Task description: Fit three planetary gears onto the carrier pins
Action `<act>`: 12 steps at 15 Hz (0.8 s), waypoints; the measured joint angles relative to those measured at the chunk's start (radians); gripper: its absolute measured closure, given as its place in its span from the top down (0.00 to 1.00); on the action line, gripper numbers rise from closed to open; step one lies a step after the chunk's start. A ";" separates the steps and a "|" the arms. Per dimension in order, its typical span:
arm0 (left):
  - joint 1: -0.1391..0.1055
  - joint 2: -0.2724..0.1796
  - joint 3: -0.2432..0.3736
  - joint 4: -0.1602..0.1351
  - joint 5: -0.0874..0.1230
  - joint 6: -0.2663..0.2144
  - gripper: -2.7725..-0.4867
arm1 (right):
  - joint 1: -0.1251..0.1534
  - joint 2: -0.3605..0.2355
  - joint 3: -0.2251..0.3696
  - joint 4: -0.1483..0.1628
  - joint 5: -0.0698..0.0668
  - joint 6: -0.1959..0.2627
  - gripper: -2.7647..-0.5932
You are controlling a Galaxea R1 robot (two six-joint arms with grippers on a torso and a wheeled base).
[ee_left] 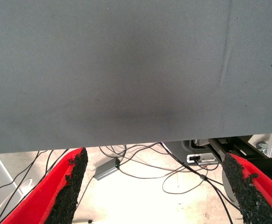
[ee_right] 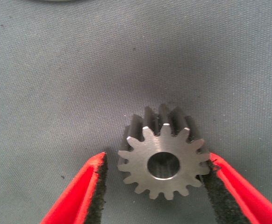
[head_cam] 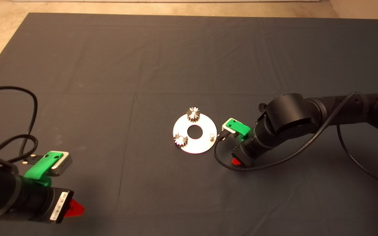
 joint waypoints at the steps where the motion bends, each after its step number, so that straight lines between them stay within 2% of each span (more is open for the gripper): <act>1: 0.000 0.000 0.001 0.000 0.000 0.000 0.68 | 0.000 0.000 0.000 -0.001 -0.001 0.000 0.37; 7: 0.000 -0.019 0.009 0.000 0.000 0.016 0.68 | 0.000 0.000 0.000 -0.002 -0.004 -0.001 0.26; 12: 0.000 -0.027 0.010 0.000 0.000 0.020 0.68 | -0.001 0.000 0.000 -0.002 -0.004 0.000 0.25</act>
